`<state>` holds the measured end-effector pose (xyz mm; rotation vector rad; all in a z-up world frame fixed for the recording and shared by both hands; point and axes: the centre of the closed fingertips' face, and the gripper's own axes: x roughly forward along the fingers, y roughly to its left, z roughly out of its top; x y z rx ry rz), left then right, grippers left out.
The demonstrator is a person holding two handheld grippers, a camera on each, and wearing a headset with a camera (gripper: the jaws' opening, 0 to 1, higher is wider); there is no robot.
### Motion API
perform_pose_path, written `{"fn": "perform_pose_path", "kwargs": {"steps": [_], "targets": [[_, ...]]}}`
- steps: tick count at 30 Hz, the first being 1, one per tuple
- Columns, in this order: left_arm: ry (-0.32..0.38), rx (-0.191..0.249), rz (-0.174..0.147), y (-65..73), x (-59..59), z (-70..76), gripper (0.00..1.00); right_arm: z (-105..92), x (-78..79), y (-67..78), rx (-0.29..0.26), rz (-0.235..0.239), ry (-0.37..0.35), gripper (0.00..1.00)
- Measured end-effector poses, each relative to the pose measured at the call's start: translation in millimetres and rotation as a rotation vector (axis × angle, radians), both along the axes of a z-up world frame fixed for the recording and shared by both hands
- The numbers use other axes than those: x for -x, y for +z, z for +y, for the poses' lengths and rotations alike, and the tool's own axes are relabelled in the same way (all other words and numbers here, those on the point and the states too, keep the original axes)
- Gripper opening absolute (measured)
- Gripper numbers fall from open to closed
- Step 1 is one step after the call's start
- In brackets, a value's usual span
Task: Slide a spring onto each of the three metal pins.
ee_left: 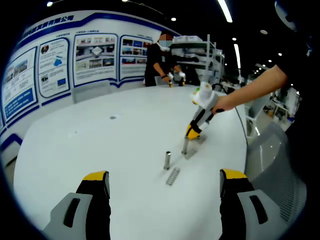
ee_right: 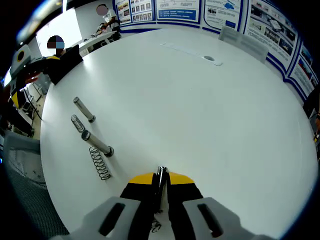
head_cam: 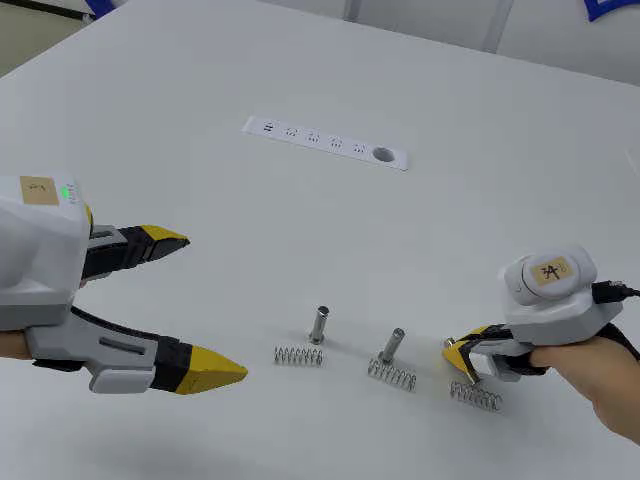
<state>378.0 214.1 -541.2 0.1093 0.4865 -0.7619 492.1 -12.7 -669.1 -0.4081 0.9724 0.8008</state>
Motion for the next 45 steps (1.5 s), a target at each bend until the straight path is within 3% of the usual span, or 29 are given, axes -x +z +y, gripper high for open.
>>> {"fn": "perform_pose_path", "kwargs": {"steps": [9,16,25,45], "targets": [[-0.003,0.004,0.002,-1.1,1.1,-8.0,0.92,-0.2,-0.1,-0.1,0.063,0.015,-0.011,0.08],[-0.020,-0.008,-0.015,5.4,-1.2,-15.5,0.92,-3.2,0.8,1.6,0.009,-0.017,-0.074,0.07],[-0.031,-0.014,-0.020,7.8,0.3,-18.8,0.91,-1.6,-1.8,12.5,-0.032,-0.090,-0.049,0.07],[-0.046,-0.016,-0.026,12.1,5.6,-23.7,0.90,-0.5,0.6,32.2,-0.116,-0.149,-0.043,0.07]]}}
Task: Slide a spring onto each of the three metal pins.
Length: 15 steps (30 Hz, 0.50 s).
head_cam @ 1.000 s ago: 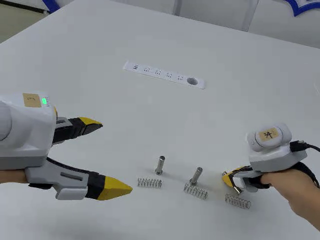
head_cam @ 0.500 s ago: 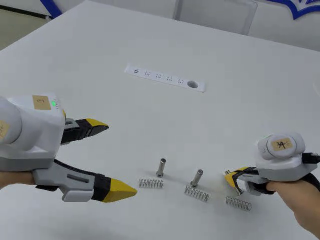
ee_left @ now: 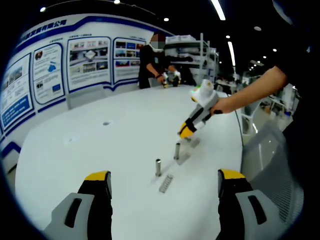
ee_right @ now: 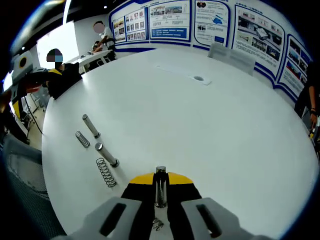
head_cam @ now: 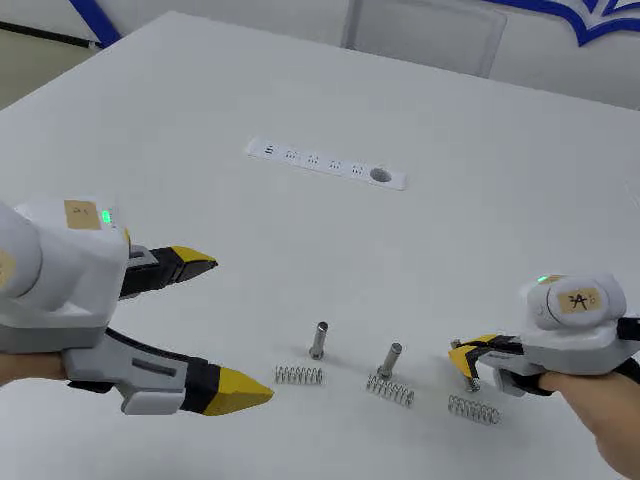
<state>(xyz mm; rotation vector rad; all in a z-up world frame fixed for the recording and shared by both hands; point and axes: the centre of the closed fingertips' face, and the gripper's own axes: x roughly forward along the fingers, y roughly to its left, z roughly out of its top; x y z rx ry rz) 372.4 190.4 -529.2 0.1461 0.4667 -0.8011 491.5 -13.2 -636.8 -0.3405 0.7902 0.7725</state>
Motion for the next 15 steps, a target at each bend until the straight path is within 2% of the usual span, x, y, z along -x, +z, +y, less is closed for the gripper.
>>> {"fn": "perform_pose_path", "kwargs": {"steps": [3,8,15], "targets": [[-0.003,-0.001,-0.007,2.5,-0.2,-0.4,0.90,0.0,-1.2,5.7,-0.036,0.000,-0.021,0.07],[-0.002,0.005,-0.022,7.9,-2.2,-1.6,0.89,-1.6,-0.3,7.2,-0.033,-0.008,-0.026,0.07],[-0.012,-0.001,-0.025,8.9,-0.6,-3.8,0.89,-4.3,3.4,9.5,-0.046,-0.012,-0.036,0.07]]}}
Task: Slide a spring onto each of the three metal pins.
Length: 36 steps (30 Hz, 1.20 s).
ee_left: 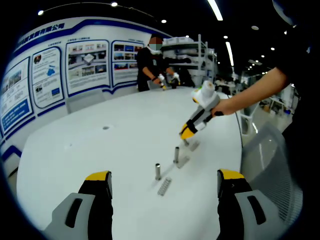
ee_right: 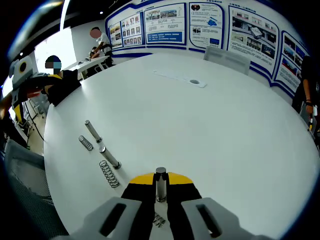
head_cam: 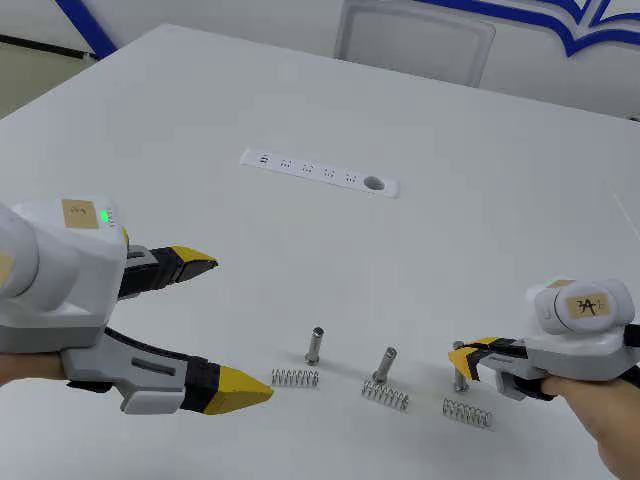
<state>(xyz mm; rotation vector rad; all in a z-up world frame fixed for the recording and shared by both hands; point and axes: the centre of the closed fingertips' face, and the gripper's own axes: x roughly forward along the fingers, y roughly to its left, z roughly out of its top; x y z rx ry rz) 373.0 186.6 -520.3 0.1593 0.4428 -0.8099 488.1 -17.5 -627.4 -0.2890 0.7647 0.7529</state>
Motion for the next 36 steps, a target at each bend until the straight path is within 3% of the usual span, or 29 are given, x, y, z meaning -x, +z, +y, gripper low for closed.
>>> {"fn": "perform_pose_path", "kwargs": {"steps": [7,10,15,25,36], "targets": [[-0.006,0.003,0.001,0.7,2.9,-2.1,0.89,-3.7,4.0,2.1,-0.017,-0.012,-0.008,0.07],[-0.006,0.005,0.001,1.3,4.4,-1.9,0.89,-4.4,2.9,5.3,-0.066,-0.020,-0.026,0.08],[-0.004,-0.001,0.005,0.5,5.8,-0.5,0.89,-5.8,3.6,6.6,-0.080,-0.046,-0.020,0.08],[-0.012,-0.014,0.010,-0.9,8.5,-2.4,0.88,-8.6,9.9,4.2,-0.074,-0.054,-0.014,0.08],[-0.025,-0.016,0.007,2.0,10.3,-6.4,0.88,-7.3,14.9,3.4,-0.015,-0.078,0.031,0.08]]}}
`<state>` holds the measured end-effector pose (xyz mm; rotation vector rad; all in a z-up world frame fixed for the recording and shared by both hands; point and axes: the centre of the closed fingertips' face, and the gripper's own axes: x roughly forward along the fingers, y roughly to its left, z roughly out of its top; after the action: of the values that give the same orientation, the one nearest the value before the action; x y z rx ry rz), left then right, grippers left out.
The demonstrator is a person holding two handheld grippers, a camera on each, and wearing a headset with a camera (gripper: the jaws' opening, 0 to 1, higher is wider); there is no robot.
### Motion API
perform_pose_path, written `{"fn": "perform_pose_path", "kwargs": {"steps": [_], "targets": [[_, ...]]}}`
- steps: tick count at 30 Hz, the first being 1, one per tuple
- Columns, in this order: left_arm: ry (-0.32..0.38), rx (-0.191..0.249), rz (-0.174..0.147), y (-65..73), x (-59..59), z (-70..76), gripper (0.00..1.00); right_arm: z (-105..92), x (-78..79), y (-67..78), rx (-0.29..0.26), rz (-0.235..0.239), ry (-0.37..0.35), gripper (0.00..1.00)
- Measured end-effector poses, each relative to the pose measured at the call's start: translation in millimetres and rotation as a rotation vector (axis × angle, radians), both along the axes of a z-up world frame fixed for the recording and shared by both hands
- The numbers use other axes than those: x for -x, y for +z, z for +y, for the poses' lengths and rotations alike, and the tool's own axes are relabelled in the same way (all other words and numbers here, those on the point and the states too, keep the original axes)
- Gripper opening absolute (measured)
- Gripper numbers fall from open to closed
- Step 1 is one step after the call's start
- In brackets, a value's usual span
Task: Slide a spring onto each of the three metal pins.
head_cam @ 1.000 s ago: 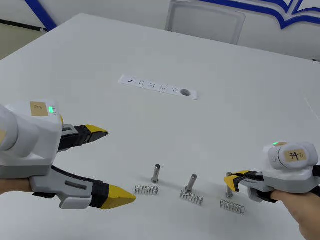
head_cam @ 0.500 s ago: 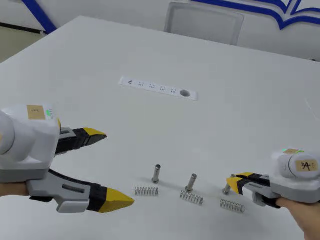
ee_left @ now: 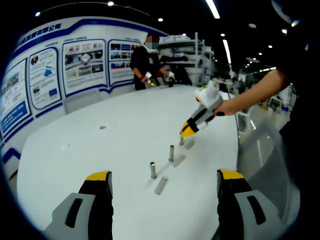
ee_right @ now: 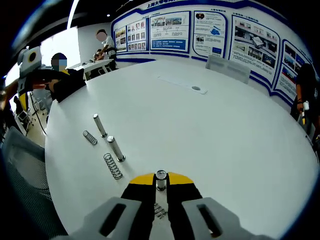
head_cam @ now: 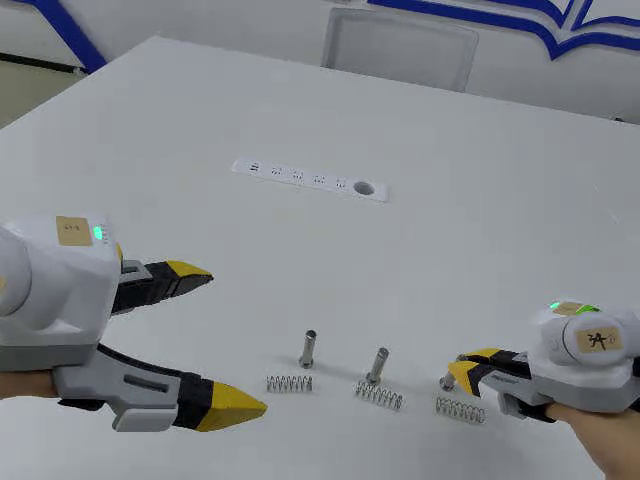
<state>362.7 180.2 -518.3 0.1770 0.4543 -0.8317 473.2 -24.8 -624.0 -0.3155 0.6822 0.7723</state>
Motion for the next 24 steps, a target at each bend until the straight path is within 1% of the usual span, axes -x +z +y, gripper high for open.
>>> {"fn": "perform_pose_path", "kwargs": {"steps": [3,8,10,13,17,21,24], "targets": [[-0.001,-0.003,-0.002,1.0,0.8,0.6,0.88,-0.7,-0.2,-0.3,-0.002,0.008,-0.004,0.08],[-0.001,-0.001,-0.005,2.1,3.1,0.1,0.88,-2.8,2.9,-0.4,0.020,0.005,0.004,0.09],[-0.003,-0.001,-0.003,2.0,4.5,-0.8,0.88,-3.3,4.5,-0.5,0.020,0.012,0.003,0.09],[-0.006,-0.002,-0.004,2.3,6.1,-1.9,0.88,-5.6,6.2,-1.5,0.037,0.017,0.012,0.10],[-0.007,-0.001,-0.006,3.3,7.4,-2.7,0.88,-8.1,7.9,-0.6,0.028,0.025,0.005,0.11],[-0.007,-0.003,-0.007,3.9,8.4,-2.3,0.88,-11.2,12.7,-1.4,0.033,0.031,0.014,0.15],[-0.004,-0.003,-0.006,4.1,8.8,-1.4,0.88,-18.3,15.0,-1.2,0.033,0.032,0.021,0.16]]}}
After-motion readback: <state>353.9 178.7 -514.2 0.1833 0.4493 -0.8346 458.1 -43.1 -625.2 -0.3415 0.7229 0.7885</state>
